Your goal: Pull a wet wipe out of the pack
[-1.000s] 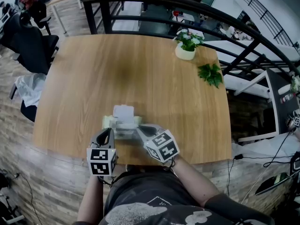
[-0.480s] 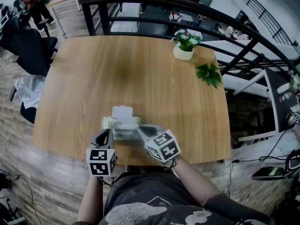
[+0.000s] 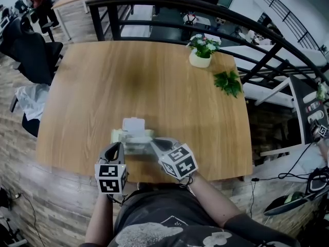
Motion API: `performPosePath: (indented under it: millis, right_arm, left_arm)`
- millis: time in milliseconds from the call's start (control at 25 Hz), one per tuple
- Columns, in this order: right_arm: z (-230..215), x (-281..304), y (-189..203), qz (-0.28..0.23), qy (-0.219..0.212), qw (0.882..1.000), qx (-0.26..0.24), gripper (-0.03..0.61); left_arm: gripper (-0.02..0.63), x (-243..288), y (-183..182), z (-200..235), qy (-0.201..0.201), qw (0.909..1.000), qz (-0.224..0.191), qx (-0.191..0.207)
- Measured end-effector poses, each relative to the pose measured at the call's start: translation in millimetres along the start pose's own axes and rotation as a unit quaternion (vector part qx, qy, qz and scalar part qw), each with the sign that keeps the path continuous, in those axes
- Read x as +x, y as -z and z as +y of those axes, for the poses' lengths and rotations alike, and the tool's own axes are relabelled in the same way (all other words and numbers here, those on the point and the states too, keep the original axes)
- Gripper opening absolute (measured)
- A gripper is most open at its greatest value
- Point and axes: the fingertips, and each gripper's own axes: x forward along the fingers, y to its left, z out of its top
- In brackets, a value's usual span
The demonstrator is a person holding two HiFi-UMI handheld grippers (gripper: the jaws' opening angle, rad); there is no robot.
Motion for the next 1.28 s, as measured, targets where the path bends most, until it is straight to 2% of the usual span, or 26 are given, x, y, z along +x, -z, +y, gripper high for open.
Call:
performPosePath:
  millis: [760,1280]
  right_arm:
    - [-13,-14,0,-0.003,0.011,1.000,0.003,0.035]
    - [-20,-32,-8,-0.019,0.014,1.000,-0.007,0.035]
  left_arm:
    - [0.014,-1,0,6,-0.008,1.0000,0.003,-0.003]
    - [0.014,0,-1,4,-0.018,0.9998,0.002,0.009]
